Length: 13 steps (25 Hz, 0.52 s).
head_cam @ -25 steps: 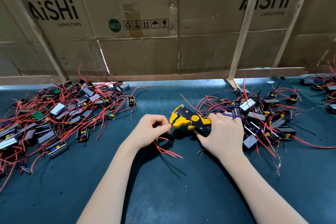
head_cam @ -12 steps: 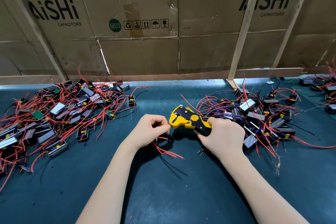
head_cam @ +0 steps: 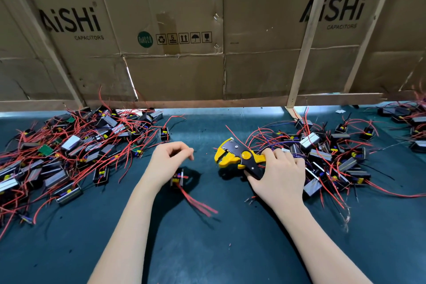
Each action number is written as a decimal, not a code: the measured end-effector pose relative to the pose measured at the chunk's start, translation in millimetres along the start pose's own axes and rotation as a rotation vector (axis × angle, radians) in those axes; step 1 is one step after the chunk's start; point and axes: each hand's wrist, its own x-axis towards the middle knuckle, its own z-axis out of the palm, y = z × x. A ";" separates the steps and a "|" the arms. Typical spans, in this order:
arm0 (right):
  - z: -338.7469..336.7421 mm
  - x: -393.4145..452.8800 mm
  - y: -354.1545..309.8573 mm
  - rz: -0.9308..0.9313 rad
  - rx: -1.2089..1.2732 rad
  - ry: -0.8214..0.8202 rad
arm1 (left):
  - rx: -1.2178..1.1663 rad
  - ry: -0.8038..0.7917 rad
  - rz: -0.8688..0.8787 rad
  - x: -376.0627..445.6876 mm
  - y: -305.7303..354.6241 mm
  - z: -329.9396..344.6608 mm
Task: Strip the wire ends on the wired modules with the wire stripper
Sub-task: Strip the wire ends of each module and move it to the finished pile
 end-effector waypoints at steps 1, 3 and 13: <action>-1.0 0.1 -0.2 -0.002 0.000 -0.011 | -0.054 0.104 -0.013 2.4 1.5 0.9; -2.0 -0.5 -1.8 -0.018 0.002 -0.027 | -0.123 0.248 -0.005 8.9 13.7 9.5; -3.2 2.2 0.9 0.007 -0.010 -0.077 | -0.158 -0.354 0.262 31.5 145.9 120.5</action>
